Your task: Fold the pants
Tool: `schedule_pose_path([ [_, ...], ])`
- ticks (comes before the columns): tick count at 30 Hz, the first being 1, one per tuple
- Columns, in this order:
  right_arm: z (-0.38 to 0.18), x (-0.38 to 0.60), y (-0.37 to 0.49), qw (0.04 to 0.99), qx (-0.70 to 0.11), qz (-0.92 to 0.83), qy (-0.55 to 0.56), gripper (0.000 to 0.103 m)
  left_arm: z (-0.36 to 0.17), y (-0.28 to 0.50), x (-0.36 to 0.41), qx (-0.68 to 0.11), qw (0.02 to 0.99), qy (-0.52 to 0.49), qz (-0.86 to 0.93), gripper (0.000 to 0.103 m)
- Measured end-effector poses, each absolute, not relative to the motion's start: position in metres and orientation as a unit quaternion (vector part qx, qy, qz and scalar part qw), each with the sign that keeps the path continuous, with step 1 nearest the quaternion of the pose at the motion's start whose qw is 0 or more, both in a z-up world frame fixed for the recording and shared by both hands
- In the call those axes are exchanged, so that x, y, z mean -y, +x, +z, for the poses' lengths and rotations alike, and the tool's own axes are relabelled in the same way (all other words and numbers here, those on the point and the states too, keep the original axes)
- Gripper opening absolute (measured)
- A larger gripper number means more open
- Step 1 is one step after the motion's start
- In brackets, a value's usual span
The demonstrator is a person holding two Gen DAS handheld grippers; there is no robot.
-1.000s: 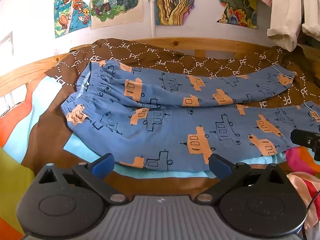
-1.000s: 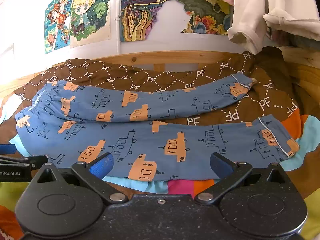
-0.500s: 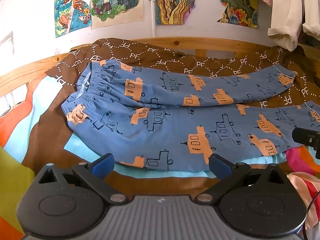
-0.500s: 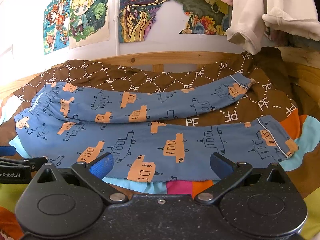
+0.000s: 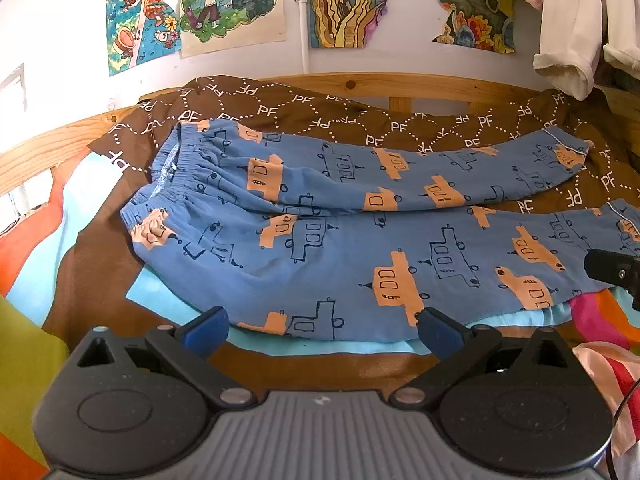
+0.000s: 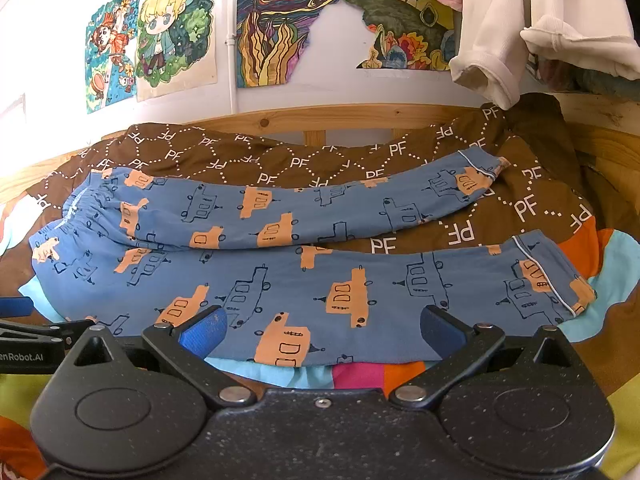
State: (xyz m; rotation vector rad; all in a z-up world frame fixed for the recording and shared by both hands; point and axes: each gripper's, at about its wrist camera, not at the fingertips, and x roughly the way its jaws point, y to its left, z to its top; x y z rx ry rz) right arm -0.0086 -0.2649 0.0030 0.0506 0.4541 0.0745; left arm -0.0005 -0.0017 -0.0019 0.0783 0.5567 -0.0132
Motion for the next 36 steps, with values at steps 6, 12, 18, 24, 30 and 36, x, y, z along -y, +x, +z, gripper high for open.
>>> schedule_pose_path([
  [6, 0.003, 0.265, -0.009, 0.973, -0.225, 0.037, 0.025, 0.102, -0.002, 0.000, 0.002, -0.275, 0.961, 0.038, -0.006, 0.103],
  [12, 0.003, 0.265, -0.009, 0.973, -0.225, 0.037, 0.026, 0.102, -0.002, 0.000, 0.002, -0.276, 0.960, 0.039, -0.007, 0.103],
  [18, 0.003, 0.265, -0.009, 0.973, -0.225, 0.039, 0.027, 0.102, -0.003, -0.001, 0.003, -0.279, 0.959, 0.038, -0.008, 0.103],
  [24, 0.002, 0.265, -0.009, 0.973, -0.225, 0.039, 0.033, 0.102, -0.004, 0.001, 0.001, -0.285, 0.958, 0.035, -0.012, 0.103],
  [30, 0.002, 0.271, -0.005, 0.974, -0.219, 0.037, 0.050, 0.102, -0.005, 0.007, -0.005, -0.296, 0.955, 0.019, -0.011, 0.103],
  [36, 0.011, 0.280, 0.007, 0.970, -0.228, 0.059, 0.059, 0.102, 0.000, 0.023, -0.006, -0.291, 0.957, 0.019, -0.012, 0.103],
])
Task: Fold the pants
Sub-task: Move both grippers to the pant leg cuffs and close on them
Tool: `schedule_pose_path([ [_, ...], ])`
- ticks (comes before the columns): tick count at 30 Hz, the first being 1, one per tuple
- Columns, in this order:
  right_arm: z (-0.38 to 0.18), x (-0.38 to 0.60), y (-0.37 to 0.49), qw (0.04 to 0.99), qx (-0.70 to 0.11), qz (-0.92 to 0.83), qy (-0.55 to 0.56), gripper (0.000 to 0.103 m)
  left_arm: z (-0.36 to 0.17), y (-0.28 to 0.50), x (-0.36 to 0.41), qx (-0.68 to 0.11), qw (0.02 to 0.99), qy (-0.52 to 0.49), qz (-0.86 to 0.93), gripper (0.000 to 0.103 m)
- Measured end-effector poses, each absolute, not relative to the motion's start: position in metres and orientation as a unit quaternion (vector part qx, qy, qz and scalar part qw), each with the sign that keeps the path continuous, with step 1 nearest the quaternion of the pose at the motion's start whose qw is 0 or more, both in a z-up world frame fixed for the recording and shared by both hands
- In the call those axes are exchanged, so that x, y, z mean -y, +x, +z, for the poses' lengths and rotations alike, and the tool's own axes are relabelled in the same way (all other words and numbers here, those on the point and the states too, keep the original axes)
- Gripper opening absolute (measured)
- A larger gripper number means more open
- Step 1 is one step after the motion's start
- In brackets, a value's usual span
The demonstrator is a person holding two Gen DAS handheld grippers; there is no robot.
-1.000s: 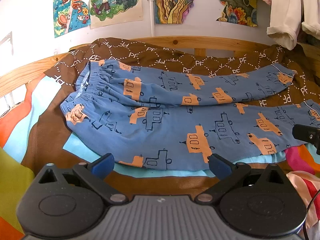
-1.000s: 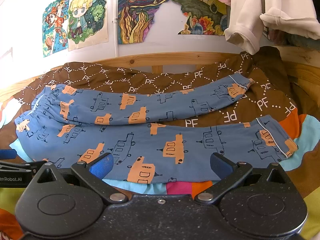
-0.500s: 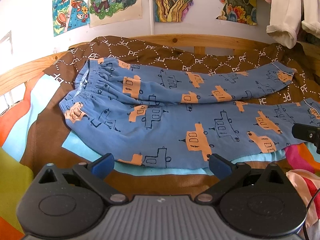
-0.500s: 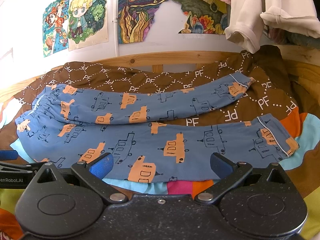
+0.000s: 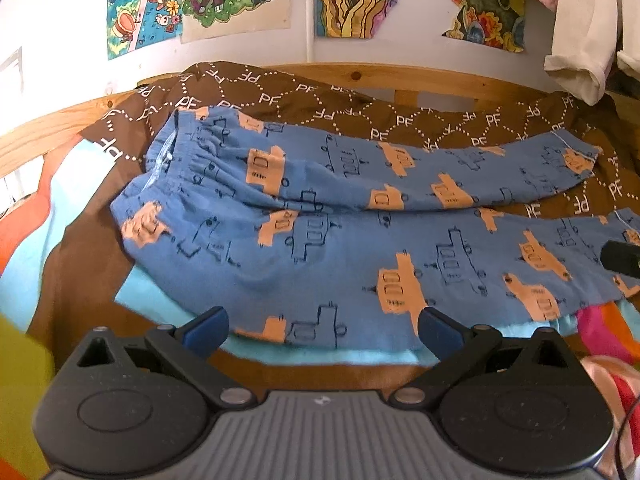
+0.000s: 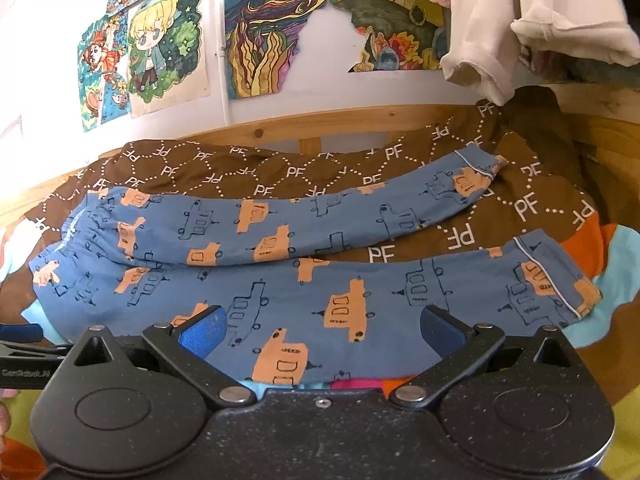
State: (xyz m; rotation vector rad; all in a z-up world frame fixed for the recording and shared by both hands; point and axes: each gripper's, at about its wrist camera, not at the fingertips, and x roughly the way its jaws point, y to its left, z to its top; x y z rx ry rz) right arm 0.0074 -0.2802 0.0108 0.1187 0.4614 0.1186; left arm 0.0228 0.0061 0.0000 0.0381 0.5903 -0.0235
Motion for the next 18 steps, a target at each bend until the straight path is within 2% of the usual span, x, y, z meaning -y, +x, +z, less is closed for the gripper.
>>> schedule_pose_path([
  [10, 0.040, 0.300, 0.072, 0.953, -0.244, 0.180, -0.007, 0.102, 0.047, 0.096, -0.023, -0.237, 0.971, 0.041, -0.014, 0.103],
  [18, 0.051, 0.308, 0.159, 0.927, -0.278, 0.241, -0.067, 0.102, 0.094, 0.205, -0.058, -0.214, 0.973, 0.086, -0.010, 0.103],
])
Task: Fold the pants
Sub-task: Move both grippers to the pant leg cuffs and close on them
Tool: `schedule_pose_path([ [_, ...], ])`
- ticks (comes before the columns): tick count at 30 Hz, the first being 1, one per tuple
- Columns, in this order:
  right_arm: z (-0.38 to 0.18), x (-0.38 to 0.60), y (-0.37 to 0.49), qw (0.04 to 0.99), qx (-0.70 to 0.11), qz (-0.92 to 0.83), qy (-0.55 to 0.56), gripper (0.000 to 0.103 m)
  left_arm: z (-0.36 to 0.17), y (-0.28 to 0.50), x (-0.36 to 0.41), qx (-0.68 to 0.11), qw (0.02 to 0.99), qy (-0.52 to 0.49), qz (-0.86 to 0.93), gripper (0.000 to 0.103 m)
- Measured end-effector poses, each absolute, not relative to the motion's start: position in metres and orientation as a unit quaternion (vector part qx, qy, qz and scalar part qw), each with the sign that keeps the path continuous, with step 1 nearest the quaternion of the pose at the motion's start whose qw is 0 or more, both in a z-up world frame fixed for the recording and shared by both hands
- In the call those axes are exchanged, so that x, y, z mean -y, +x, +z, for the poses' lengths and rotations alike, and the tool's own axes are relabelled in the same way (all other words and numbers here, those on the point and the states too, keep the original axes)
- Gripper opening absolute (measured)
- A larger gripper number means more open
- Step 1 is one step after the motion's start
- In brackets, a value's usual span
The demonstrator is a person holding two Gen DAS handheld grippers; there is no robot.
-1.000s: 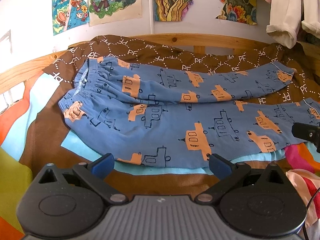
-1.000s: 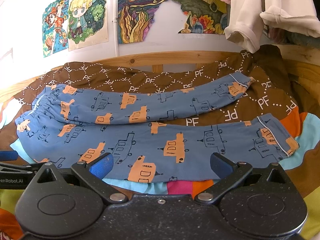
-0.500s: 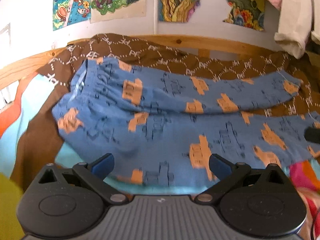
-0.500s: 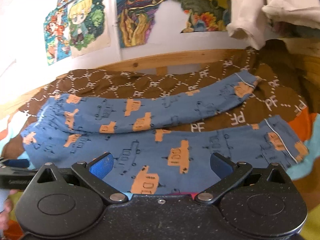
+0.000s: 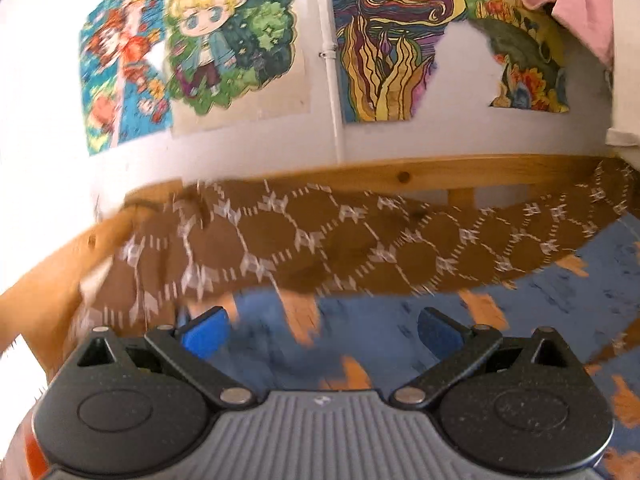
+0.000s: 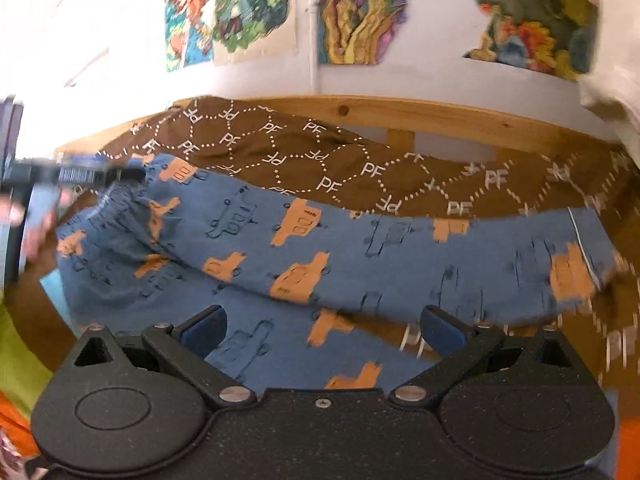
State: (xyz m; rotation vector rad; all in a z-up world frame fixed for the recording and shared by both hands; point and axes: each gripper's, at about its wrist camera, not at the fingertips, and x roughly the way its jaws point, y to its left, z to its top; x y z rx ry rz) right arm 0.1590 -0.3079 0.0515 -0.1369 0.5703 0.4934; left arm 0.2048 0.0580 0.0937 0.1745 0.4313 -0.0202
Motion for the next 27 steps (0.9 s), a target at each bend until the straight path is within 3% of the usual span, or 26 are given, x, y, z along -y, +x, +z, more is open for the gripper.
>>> schedule_pose_path([
  [5, 0.053, 0.304, 0.231, 0.899, -0.307, 0.298, -0.098, 0.102, 0.101, 0.271, -0.070, -0.262, 0.952, 0.148, -0.062, 0.103],
  [10, 0.060, 0.296, 0.304, 0.878, -0.325, 0.330, -0.121, 0.102, 0.096, 0.327, -0.074, -0.339, 0.925, 0.127, -0.118, 0.103],
  [16, 0.056, 0.289, 0.376, 0.846, -0.360, 0.361, -0.155, 0.100, 0.088, 0.356, -0.053, -0.357, 0.901, 0.177, -0.172, 0.103],
  [18, 0.051, 0.293, 0.396, 0.836, -0.378, 0.364, -0.160, 0.091, 0.086, 0.363, -0.043, -0.359, 0.893, 0.179, -0.203, 0.098],
  [23, 0.040, 0.301, 0.424, 0.810, -0.420, 0.381, -0.151, 0.080, 0.074, 0.378, -0.018, -0.367, 0.870, 0.195, -0.266, 0.087],
  [27, 0.029, 0.300, 0.431, 0.788, -0.448, 0.390, -0.160, 0.078, 0.062, 0.381, -0.010, -0.392, 0.845, 0.217, -0.292, 0.078],
])
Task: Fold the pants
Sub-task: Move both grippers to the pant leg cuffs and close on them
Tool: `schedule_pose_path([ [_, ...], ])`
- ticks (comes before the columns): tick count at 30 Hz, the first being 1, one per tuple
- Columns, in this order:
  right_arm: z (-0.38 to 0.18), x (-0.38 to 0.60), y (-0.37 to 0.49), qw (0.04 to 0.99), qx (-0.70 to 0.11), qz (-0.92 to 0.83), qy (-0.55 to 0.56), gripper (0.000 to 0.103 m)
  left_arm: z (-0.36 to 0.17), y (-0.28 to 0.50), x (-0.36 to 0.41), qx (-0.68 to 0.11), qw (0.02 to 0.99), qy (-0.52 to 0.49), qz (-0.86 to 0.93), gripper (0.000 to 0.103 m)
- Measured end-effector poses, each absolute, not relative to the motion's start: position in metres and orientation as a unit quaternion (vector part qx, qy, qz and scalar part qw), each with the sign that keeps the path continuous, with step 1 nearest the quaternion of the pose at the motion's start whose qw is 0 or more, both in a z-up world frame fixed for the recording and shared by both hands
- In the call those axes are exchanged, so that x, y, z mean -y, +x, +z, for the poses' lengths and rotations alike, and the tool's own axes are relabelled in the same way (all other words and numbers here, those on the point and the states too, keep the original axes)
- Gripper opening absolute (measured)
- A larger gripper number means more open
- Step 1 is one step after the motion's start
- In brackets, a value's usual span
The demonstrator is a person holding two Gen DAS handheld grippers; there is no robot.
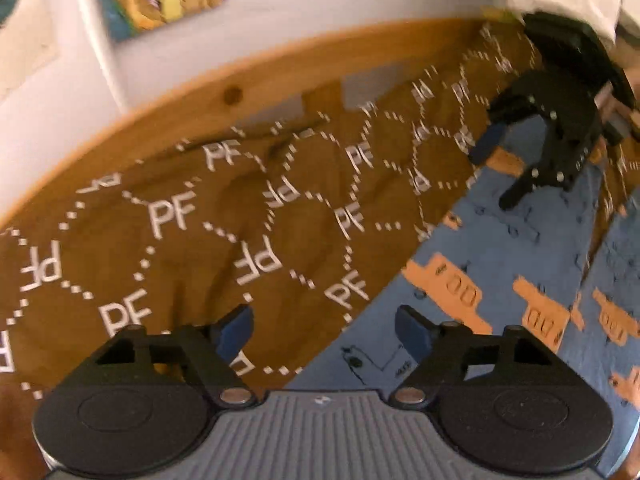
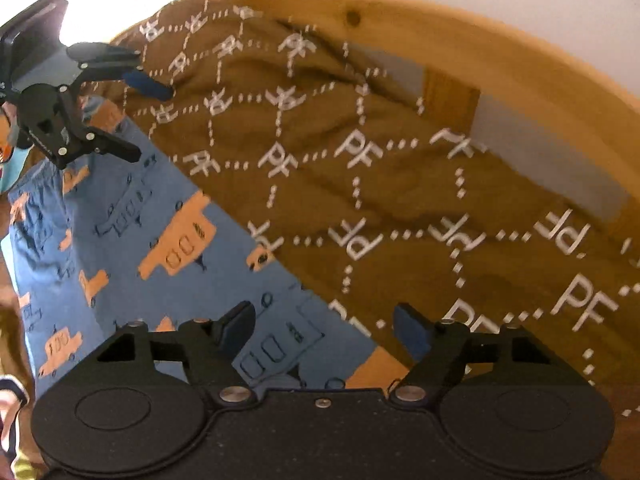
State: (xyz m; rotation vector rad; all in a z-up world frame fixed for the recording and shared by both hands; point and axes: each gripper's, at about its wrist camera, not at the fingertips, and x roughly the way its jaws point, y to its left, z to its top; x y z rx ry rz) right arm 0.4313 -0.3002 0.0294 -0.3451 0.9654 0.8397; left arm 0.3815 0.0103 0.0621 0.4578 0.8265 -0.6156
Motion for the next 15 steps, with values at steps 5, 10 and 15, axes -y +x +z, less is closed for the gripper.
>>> schedule_pose_path([
  [5, 0.024, 0.298, 0.430, 0.781, -0.452, 0.390, -0.183, 0.063, 0.048, 0.378, -0.012, -0.420, 0.817, 0.232, -0.320, 0.059],
  [10, 0.026, 0.296, 0.426, 0.778, -0.454, 0.385, -0.202, 0.037, 0.041, 0.370, -0.004, -0.412, 0.811, 0.282, -0.303, 0.022],
  [15, 0.028, 0.282, 0.401, 0.787, -0.432, 0.357, -0.258, 0.008, 0.036, 0.345, 0.009, -0.370, 0.828, 0.322, -0.271, 0.004],
])
